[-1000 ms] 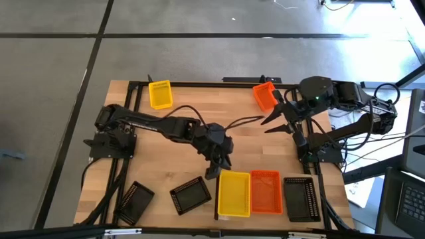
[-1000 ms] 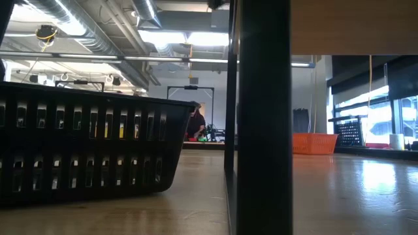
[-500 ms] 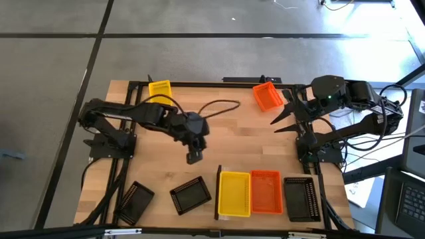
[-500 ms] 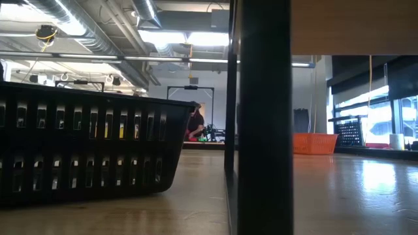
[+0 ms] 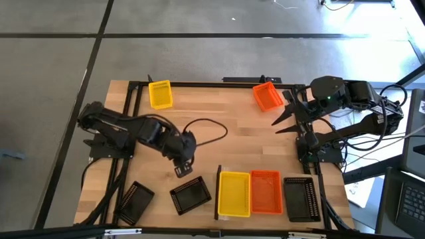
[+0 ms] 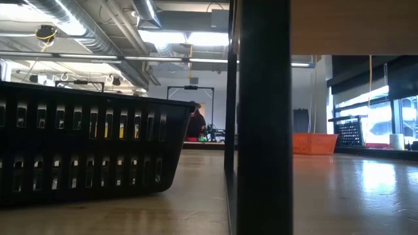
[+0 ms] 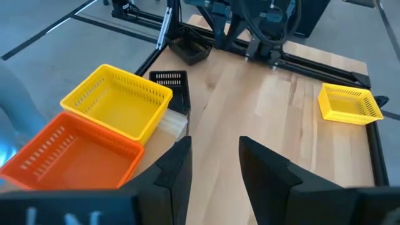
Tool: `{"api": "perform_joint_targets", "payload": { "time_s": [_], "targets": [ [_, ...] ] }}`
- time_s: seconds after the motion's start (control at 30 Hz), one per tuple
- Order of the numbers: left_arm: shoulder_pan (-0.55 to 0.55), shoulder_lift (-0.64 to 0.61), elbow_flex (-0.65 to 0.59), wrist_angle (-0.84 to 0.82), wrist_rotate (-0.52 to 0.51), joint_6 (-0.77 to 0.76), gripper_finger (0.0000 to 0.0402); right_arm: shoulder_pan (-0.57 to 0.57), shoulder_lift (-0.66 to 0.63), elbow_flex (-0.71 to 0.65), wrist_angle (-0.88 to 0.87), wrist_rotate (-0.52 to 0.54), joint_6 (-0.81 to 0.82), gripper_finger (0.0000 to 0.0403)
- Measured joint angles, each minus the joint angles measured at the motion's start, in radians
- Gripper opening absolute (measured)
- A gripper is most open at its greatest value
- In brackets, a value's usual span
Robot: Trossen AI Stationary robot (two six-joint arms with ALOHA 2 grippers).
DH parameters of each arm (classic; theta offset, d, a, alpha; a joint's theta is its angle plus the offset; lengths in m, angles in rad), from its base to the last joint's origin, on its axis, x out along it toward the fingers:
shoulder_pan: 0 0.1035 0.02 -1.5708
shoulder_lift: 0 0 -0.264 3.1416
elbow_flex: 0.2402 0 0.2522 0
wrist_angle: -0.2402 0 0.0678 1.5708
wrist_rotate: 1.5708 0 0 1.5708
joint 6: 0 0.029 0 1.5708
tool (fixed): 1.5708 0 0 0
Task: Stack baskets on shelf by color
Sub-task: Stack the right black bin on top of the black bin
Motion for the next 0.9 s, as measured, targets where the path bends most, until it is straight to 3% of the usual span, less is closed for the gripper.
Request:
{"api": "perform_joint_targets", "payload": {
  "time_s": [0.4,0.63,0.9],
  "targets": [
    [-0.127,0.0,-0.007,-0.08,-0.171,-0.251,0.0066,0.0,0.0,0.0,-0.003,-0.058,-0.001,0.0132],
    [-0.153,0.0,-0.151,-0.021,-0.101,-0.438,0.0066,0.0,0.0,0.0,-0.003,-0.059,-0.003,0.0132],
    [-0.156,0.0,-0.364,0.297,0.004,-0.443,0.0066,0.0,0.0,0.0,-0.003,-0.059,-0.003,0.0132]
  ]
}}
